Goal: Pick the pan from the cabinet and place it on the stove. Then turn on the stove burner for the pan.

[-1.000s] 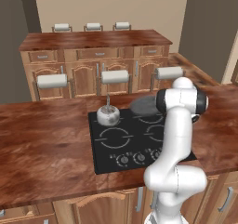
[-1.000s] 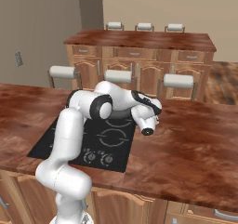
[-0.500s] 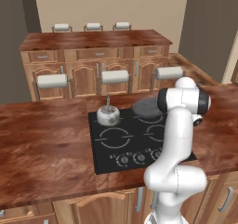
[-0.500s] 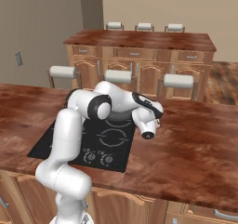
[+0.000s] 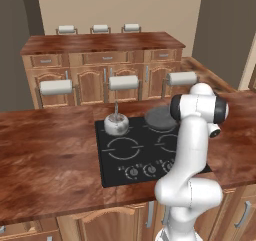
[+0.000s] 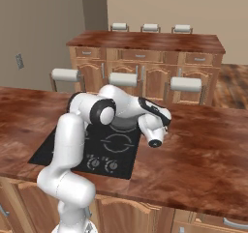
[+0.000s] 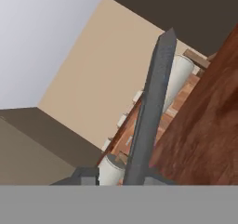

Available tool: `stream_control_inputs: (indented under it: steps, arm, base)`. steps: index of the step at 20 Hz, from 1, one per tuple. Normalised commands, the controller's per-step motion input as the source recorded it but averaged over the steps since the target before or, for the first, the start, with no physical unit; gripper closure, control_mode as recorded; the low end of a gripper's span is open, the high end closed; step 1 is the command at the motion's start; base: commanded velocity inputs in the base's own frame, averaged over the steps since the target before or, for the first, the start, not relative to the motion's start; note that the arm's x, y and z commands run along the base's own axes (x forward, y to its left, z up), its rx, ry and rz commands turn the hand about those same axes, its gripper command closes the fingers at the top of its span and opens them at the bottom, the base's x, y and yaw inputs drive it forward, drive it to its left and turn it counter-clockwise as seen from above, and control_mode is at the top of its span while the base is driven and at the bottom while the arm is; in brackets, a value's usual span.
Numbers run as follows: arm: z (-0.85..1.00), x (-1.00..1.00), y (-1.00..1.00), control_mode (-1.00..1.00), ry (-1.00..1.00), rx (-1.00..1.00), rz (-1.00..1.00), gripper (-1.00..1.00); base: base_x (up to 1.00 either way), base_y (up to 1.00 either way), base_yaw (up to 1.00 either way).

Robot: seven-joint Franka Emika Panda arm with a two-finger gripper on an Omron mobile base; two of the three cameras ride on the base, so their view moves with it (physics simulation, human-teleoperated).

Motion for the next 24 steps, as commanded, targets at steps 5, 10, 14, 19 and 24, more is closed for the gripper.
stream_control_inputs:
  steps: [5,10,14,19,24]
  arm:
    - [-0.13,-0.13,-0.03,-1.00,0.00,0.00,0.00,-1.00]
    - [-0.09,0.00,0.03,-1.00,0.00,0.00,0.00,-1.00]
    - [-0.15,-0.12,0.25,-1.00,0.00,0.00,0.00,-1.00]
    - [-0.19,-0.17,0.32,-1.00,0.01,0.00,0.00,-1.00]
    - [-0.16,-0.14,0.26,-1.00,0.03,0.00,0.00,-1.00]
  base:
    - [0.00,0.00,0.00]
    - [0.00,0.00,0.00]
    - [0.00,0.00,0.00]
    - [0.00,0.00,0.00]
    - [0.00,0.00,0.00]
